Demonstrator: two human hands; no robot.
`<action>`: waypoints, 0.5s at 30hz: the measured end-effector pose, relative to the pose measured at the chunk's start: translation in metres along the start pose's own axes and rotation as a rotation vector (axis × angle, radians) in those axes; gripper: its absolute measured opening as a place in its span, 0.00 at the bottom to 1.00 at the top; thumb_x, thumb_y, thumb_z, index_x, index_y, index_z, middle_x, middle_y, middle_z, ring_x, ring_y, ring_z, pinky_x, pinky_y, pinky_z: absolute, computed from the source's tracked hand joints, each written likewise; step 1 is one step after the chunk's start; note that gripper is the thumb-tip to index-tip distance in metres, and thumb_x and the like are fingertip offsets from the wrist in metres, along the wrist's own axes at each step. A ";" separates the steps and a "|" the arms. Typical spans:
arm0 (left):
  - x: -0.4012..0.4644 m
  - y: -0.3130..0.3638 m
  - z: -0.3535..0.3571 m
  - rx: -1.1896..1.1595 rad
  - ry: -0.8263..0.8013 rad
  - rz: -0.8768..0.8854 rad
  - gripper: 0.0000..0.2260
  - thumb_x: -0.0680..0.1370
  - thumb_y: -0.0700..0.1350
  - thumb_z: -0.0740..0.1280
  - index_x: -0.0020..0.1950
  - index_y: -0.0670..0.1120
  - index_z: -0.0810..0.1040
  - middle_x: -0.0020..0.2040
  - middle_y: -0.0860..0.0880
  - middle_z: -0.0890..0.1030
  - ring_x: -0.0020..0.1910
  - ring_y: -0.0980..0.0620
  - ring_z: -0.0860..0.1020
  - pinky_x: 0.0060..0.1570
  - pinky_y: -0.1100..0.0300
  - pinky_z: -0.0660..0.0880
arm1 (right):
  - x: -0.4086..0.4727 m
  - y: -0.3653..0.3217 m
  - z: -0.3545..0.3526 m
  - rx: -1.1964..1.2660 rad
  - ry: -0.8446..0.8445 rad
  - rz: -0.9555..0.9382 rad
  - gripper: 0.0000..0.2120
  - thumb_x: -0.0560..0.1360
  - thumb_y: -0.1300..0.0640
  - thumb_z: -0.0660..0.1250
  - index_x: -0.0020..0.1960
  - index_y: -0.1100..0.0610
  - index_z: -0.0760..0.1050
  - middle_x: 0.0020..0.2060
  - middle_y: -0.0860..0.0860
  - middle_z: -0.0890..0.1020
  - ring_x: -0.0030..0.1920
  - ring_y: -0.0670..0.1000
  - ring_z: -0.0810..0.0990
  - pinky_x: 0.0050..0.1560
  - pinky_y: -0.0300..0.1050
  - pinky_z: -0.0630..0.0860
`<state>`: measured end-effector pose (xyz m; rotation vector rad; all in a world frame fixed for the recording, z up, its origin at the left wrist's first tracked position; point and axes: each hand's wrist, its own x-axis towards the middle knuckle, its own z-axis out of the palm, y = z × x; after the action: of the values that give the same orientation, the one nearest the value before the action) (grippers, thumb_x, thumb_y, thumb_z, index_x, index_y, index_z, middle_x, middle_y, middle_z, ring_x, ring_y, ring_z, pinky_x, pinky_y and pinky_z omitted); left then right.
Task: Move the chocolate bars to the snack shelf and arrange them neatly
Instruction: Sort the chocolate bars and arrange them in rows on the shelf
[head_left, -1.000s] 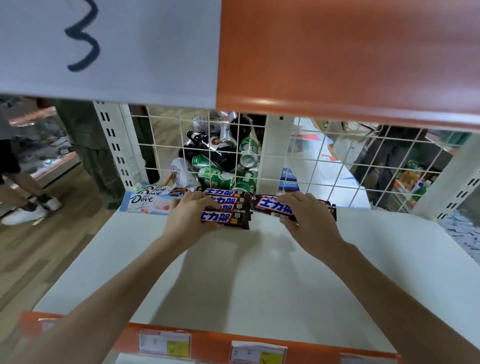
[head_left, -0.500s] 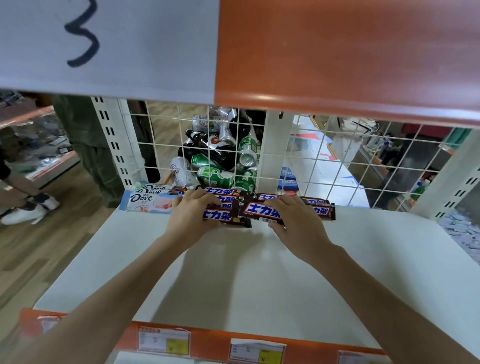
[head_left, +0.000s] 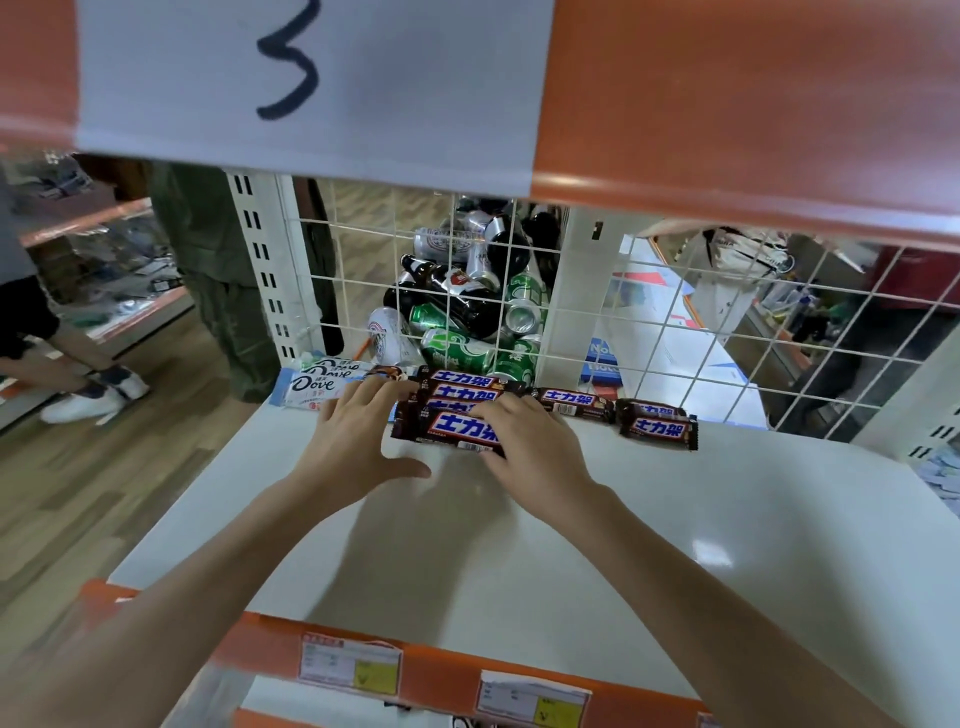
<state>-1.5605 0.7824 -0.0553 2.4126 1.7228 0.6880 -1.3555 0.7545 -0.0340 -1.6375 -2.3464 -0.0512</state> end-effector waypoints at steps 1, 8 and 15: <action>-0.001 0.000 0.000 0.004 0.001 -0.003 0.40 0.64 0.62 0.74 0.71 0.54 0.62 0.69 0.52 0.65 0.69 0.49 0.59 0.64 0.51 0.57 | 0.001 -0.002 0.002 -0.007 -0.017 0.001 0.20 0.75 0.56 0.65 0.66 0.51 0.68 0.60 0.48 0.73 0.61 0.50 0.69 0.57 0.47 0.68; -0.002 0.002 0.003 -0.002 0.021 0.032 0.37 0.65 0.62 0.73 0.70 0.54 0.64 0.66 0.52 0.67 0.66 0.49 0.62 0.59 0.53 0.57 | -0.001 -0.003 0.010 -0.013 -0.018 0.020 0.17 0.73 0.55 0.68 0.60 0.51 0.70 0.56 0.47 0.74 0.58 0.50 0.71 0.50 0.46 0.69; -0.001 0.009 0.002 -0.020 0.038 0.051 0.35 0.65 0.61 0.73 0.69 0.53 0.67 0.64 0.52 0.69 0.64 0.49 0.63 0.57 0.55 0.56 | 0.006 -0.007 0.016 -0.006 0.028 0.046 0.14 0.72 0.56 0.69 0.57 0.50 0.71 0.54 0.47 0.75 0.57 0.51 0.71 0.53 0.47 0.65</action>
<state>-1.5519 0.7788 -0.0546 2.4529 1.6654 0.7590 -1.3673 0.7602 -0.0475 -1.6818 -2.2894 -0.0710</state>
